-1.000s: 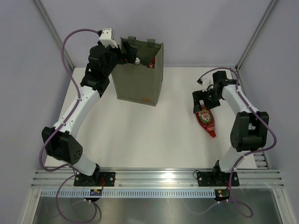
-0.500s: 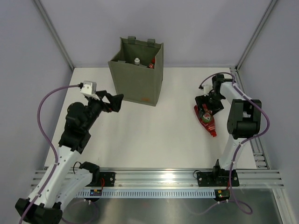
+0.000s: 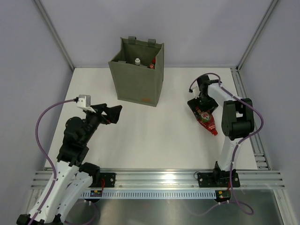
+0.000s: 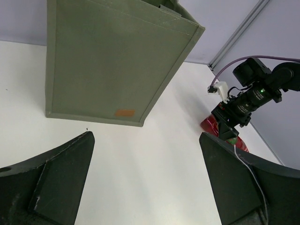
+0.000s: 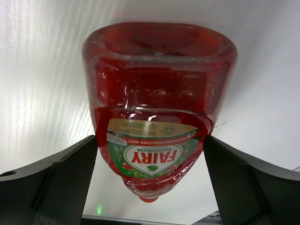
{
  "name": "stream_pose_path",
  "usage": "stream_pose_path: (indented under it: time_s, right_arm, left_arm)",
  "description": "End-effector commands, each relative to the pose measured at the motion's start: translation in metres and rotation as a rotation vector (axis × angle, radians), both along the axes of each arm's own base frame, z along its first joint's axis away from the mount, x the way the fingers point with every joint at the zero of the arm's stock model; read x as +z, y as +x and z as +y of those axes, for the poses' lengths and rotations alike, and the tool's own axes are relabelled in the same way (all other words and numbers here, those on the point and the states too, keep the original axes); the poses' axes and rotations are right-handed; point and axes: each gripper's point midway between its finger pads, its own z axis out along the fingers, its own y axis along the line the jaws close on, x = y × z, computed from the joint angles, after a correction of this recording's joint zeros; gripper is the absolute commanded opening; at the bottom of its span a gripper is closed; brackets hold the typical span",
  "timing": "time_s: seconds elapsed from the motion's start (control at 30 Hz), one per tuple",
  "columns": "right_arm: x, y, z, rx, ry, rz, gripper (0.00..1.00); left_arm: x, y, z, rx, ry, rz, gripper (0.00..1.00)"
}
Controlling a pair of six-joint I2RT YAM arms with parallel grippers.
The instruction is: Place the personal care products into the canvas bag
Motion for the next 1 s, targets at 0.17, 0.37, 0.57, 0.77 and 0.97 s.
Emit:
stream_pose_path:
  time_s: [0.17, 0.37, 0.57, 0.77, 0.97]
  right_arm:
    - [-0.007, 0.016, -0.016, 0.032, -0.201, -0.134, 0.99]
    - [-0.013, 0.015, -0.003, 0.084, -0.188, -0.152, 0.99]
    - [-0.028, 0.021, -0.008, 0.142, -0.279, -0.118, 0.99]
    - [-0.028, 0.025, 0.000, 0.185, -0.236, -0.059, 0.63]
    - [-0.003, 0.019, 0.015, 0.000, 0.145, 0.008, 0.18]
  left_arm:
    - [0.007, 0.003, -0.003, -0.004, -0.042, -0.008, 0.99]
    - [0.001, 0.004, -0.004, -0.003, -0.053, 0.000, 0.99]
    - [-0.004, 0.004, -0.004, -0.003, -0.064, 0.010, 0.99]
    - [-0.003, 0.003, -0.007, -0.020, -0.082, 0.016, 0.99]
    - [0.001, 0.000, -0.006, -0.019, -0.083, 0.010, 0.99]
